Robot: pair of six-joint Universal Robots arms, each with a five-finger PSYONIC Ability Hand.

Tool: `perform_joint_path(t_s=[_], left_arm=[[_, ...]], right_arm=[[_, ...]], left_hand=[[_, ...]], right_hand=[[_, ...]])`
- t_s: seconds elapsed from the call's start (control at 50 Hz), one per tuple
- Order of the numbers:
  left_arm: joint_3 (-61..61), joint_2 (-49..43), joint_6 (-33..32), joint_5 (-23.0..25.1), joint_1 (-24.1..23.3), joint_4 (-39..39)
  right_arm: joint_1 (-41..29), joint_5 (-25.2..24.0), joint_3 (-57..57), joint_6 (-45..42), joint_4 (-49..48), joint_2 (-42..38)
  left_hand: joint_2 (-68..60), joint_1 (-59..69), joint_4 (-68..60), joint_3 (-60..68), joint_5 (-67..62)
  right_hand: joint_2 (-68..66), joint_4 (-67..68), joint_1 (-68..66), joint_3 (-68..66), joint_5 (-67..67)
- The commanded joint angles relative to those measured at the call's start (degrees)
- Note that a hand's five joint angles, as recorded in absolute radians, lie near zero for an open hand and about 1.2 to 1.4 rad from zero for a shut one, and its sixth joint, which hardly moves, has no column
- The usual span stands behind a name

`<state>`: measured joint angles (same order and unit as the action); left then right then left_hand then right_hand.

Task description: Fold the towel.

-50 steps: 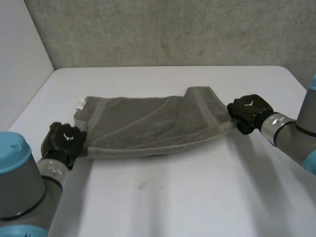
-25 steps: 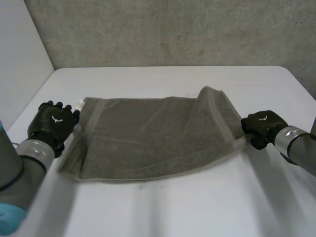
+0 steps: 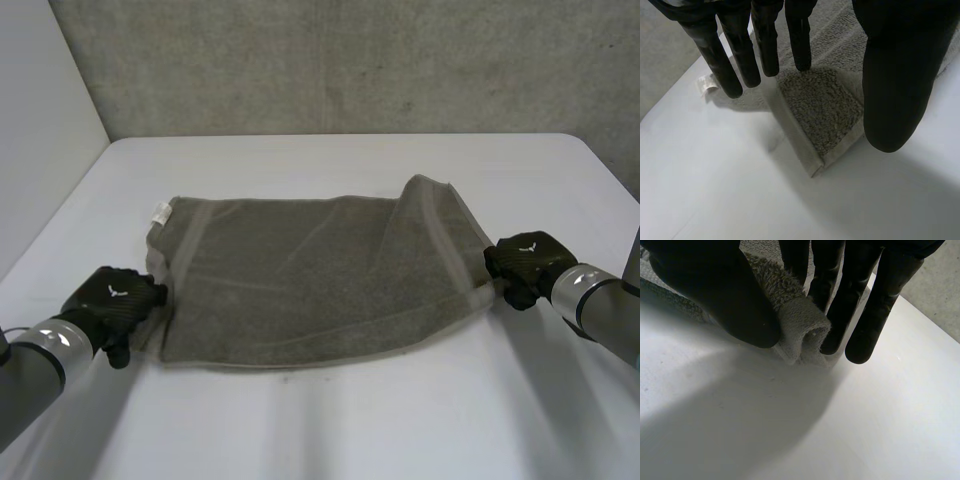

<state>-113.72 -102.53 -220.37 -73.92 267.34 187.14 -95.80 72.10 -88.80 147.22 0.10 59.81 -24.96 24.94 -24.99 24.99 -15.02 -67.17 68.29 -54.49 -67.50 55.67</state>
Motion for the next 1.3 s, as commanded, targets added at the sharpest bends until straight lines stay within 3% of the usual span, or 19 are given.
perform_joint_path(t_s=[0.02, 0.1, 0.36, 0.48, 0.58, 0.7, 0.74, 0.84, 0.96, 1.14, 1.3], left_arm=[[0.17, -4.08, 0.03, 1.32, 0.2, 1.3], [0.35, -5.4, 0.03, 1.32, 0.12, 1.92], [2.01, -6.63, 0.2, 1.59, 0.03, 6.84], [2.19, -0.91, 0.2, 1.32, -0.24, 6.31], [1.93, 5.33, 0.11, 0.79, -0.59, 5.08], [1.84, 11.39, -0.59, -1.49, -0.06, -3.88], [2.28, 12.62, -0.85, -3.85, 0.11, -11.23], [3.68, 13.24, -1.81, -8.42, 0.12, -20.56], [3.51, 13.94, -5.77, -10.72, -0.32, -24.19], [7.55, 3.48, -8.41, -10.72, -1.82, -19.62], [27.02, -9.86, -7.53, -11.33, -6.91, -17.51]], right_arm=[[-0.09, -0.03, -0.58, -0.27, -0.27, -0.05], [-0.17, 0.06, -0.93, -1.06, -0.71, -0.05], [-0.17, 0.32, -1.29, -2.38, -0.8, 0.48], [-0.09, 0.94, -0.32, -2.47, 0.52, 1.97], [-0.17, 1.11, 0.64, -7.37, 11.91, 7.59], [0.0, 2.08, 1.44, -15.3, 25.04, 10.68], [0.0, 4.44, 1.61, -20.55, 32.21, 12.51], [-0.44, 8.84, 2.05, -25.3, 38.12, 13.66], [-0.79, 10.96, 2.23, -26.64, 38.66, 13.49], [-4.48, 12.01, 5.83, -26.37, 38.49, 5.93], [-7.03, 15.09, 20.3, -21.82, 35.08, -1.71]], left_hand=[[-4.6, 4.62, -4.56, 4.57, -4.53], [-7.8, 7.82, -7.76, 7.77, -7.73], [-46.95, 46.97, -46.91, 46.92, -46.88], [-51.53, 51.55, -51.5, 51.5, -51.47], [-54.22, 54.25, -54.19, 54.2, -54.16], [-55.04, 55.06, -55.01, 55.01, -54.98], [-55.04, 55.06, -55.01, 55.01, -54.98], [-55.04, 55.06, -55.01, 55.01, -54.98], [-55.04, 55.06, -55.01, 55.01, -54.98], [-55.04, 55.06, -55.01, 55.01, -54.98], [-55.04, 55.06, -55.01, 55.01, -54.98]], right_hand=[[-12.83, 11.71, -25.51, -12.5, 14.33], [-12.83, 11.71, -25.51, -12.5, 14.33], [-12.83, 11.71, -25.51, -12.5, 14.33], [-12.83, 11.71, -25.51, -12.5, 14.33], [-12.83, 11.71, -25.51, -12.5, 14.33], [-12.83, 11.71, -25.51, -12.5, 14.33], [-12.83, 11.71, -25.51, -12.5, 14.33], [-12.83, 11.71, -25.51, -12.5, 14.33], [-12.83, 11.71, -25.51, -12.5, 14.33], [-12.83, 11.71, -25.51, -12.5, 14.33], [-12.83, 11.71, -25.51, -12.5, 14.33]])
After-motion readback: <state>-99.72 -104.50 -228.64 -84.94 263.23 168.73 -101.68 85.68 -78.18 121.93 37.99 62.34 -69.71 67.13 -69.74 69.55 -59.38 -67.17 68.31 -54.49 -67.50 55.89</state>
